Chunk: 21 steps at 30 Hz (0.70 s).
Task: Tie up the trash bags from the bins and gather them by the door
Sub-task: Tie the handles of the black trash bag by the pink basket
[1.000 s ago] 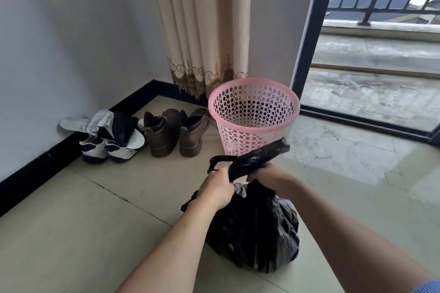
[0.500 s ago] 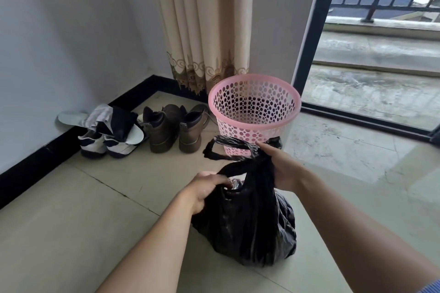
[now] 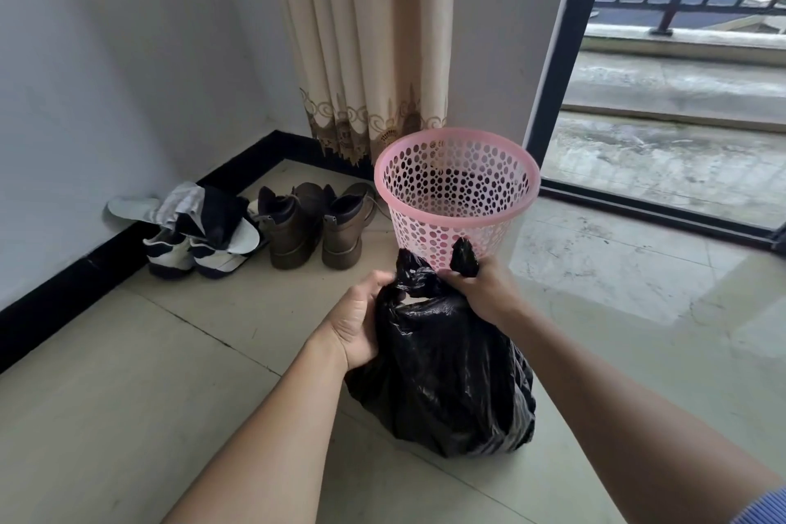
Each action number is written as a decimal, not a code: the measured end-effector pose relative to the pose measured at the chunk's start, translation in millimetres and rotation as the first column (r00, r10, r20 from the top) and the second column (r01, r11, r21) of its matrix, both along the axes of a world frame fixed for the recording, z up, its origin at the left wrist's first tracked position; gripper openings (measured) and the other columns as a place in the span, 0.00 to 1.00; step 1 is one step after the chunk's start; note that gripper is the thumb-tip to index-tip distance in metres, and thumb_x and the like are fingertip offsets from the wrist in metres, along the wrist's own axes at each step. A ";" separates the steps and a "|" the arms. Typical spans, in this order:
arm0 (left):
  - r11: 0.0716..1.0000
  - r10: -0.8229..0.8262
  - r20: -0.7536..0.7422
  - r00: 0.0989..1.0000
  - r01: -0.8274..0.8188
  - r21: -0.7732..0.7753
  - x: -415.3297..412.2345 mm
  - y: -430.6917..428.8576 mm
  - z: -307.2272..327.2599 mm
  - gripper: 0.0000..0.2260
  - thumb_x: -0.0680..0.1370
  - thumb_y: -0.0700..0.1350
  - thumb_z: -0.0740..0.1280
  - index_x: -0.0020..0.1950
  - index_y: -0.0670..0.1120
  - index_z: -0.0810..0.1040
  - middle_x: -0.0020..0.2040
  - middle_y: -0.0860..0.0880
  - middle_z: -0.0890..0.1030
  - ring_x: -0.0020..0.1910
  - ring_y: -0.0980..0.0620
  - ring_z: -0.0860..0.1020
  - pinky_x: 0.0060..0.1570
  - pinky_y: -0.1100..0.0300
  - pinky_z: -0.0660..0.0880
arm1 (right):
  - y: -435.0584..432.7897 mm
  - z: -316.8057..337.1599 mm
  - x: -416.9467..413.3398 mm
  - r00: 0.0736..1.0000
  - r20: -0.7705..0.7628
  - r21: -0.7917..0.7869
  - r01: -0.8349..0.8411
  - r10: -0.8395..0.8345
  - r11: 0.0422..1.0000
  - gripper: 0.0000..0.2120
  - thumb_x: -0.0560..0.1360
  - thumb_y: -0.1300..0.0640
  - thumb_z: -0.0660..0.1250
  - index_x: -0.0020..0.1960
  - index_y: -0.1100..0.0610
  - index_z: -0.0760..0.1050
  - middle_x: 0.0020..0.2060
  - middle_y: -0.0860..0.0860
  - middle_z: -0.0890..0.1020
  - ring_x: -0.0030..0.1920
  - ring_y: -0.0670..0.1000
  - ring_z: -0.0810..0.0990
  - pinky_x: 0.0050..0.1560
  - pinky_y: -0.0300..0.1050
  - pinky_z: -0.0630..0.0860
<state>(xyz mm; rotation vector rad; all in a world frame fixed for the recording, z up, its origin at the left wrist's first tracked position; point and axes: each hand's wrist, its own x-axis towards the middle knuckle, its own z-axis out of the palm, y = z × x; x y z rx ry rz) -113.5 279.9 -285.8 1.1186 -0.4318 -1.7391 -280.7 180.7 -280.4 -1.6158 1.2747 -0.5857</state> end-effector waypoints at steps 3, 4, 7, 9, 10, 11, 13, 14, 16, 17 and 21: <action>0.998 -0.056 -0.006 0.998 0.056 -0.006 4.1 -0.7 3.3 0.31 0.70 0.66 0.66 0.61 0.42 0.81 0.58 0.40 0.82 0.59 0.42 0.81 0.59 0.49 0.75 | 0.5 -0.1 -5.1 0.997 0.074 0.002 -0.025 0.025 1.000 0.11 0.74 0.55 0.72 0.38 0.60 0.77 0.31 0.53 0.79 0.29 0.48 0.76 0.25 0.31 0.70; 0.998 -0.057 -0.001 0.998 0.057 0.003 4.0 0.0 3.6 0.32 0.71 0.66 0.66 0.63 0.41 0.79 0.60 0.40 0.81 0.61 0.42 0.79 0.61 0.48 0.74 | 0.4 -0.5 -6.8 0.997 0.065 -0.006 -0.041 0.041 0.999 0.12 0.74 0.55 0.73 0.36 0.60 0.76 0.30 0.52 0.79 0.29 0.48 0.76 0.25 0.32 0.70; 0.999 0.026 0.103 0.994 -0.030 0.034 1.1 -1.9 -1.7 0.17 0.72 0.48 0.72 0.57 0.40 0.81 0.52 0.40 0.84 0.50 0.43 0.83 0.52 0.51 0.79 | 1.4 -0.6 -9.1 0.992 0.096 -0.014 -0.080 0.081 0.997 0.10 0.72 0.57 0.74 0.37 0.61 0.78 0.31 0.52 0.81 0.30 0.47 0.78 0.28 0.31 0.72; 0.991 0.100 0.343 0.934 -0.125 0.053 -2.5 -4.3 -6.4 0.08 0.70 0.37 0.72 0.48 0.41 0.81 0.42 0.39 0.84 0.38 0.43 0.82 0.43 0.52 0.80 | 0.4 -2.4 -8.3 0.985 0.155 -0.007 -0.072 0.072 0.997 0.10 0.72 0.56 0.75 0.41 0.63 0.80 0.34 0.54 0.83 0.34 0.50 0.81 0.35 0.35 0.76; 0.982 0.128 0.487 0.864 -0.179 0.060 -4.0 -6.0 -9.5 0.06 0.69 0.35 0.71 0.45 0.41 0.81 0.40 0.40 0.83 0.36 0.43 0.81 0.41 0.52 0.80 | -0.5 -4.2 -7.7 0.980 0.190 0.016 -0.060 0.056 0.998 0.11 0.72 0.55 0.75 0.42 0.63 0.80 0.36 0.55 0.84 0.37 0.52 0.83 0.39 0.39 0.79; 0.972 0.143 0.623 0.769 -0.227 0.057 -5.2 -7.2 -11.6 0.05 0.69 0.36 0.71 0.44 0.42 0.80 0.39 0.41 0.82 0.37 0.43 0.81 0.41 0.52 0.78 | -0.6 -5.6 -6.4 0.973 0.227 0.047 -0.056 0.043 0.997 0.11 0.72 0.54 0.74 0.44 0.62 0.80 0.39 0.56 0.85 0.40 0.54 0.84 0.44 0.44 0.81; 0.954 0.116 0.843 0.526 -0.294 0.052 -6.6 -7.6 -14.3 0.01 0.70 0.40 0.67 0.40 0.45 0.78 0.38 0.45 0.81 0.38 0.43 0.79 0.38 0.56 0.75 | 0.8 -9.0 -1.8 0.964 0.261 0.095 -0.080 0.053 0.992 0.09 0.73 0.52 0.74 0.47 0.58 0.80 0.44 0.56 0.86 0.46 0.55 0.85 0.51 0.50 0.81; 0.940 0.097 0.899 0.426 -0.337 0.058 -7.0 -6.3 -14.9 0.03 0.71 0.41 0.65 0.37 0.45 0.77 0.36 0.47 0.80 0.36 0.44 0.77 0.36 0.57 0.71 | 2.2 -11.1 1.0 0.965 0.252 0.098 -0.098 0.071 0.990 0.09 0.73 0.52 0.74 0.49 0.56 0.80 0.47 0.56 0.85 0.48 0.55 0.84 0.53 0.51 0.81; 0.890 0.151 0.894 0.422 -0.451 0.063 -5.8 -5.6 -15.1 0.07 0.71 0.40 0.63 0.33 0.45 0.74 0.35 0.46 0.79 0.34 0.43 0.75 0.35 0.58 0.70 | 4.4 -15.0 5.5 0.973 0.216 0.093 -0.107 0.085 0.990 0.07 0.73 0.51 0.73 0.49 0.52 0.79 0.49 0.55 0.85 0.50 0.54 0.84 0.55 0.51 0.80; 0.864 0.229 0.833 0.504 -0.500 0.065 -4.0 -6.6 -14.1 0.07 0.72 0.38 0.64 0.33 0.44 0.75 0.36 0.44 0.80 0.35 0.43 0.76 0.37 0.57 0.73 | 4.7 -16.3 6.3 0.977 0.202 0.101 -0.089 0.067 0.991 0.06 0.74 0.51 0.72 0.47 0.51 0.78 0.48 0.55 0.85 0.49 0.54 0.83 0.55 0.51 0.80; 0.919 0.325 0.388 0.862 -0.385 0.086 2.5 -5.0 1.3 0.01 0.71 0.35 0.70 0.40 0.40 0.80 0.38 0.40 0.81 0.35 0.44 0.81 0.42 0.51 0.80 | 2.2 -12.1 1.0 0.963 0.245 0.223 0.051 -0.107 0.973 0.06 0.77 0.52 0.69 0.45 0.52 0.75 0.42 0.54 0.82 0.41 0.51 0.81 0.44 0.47 0.80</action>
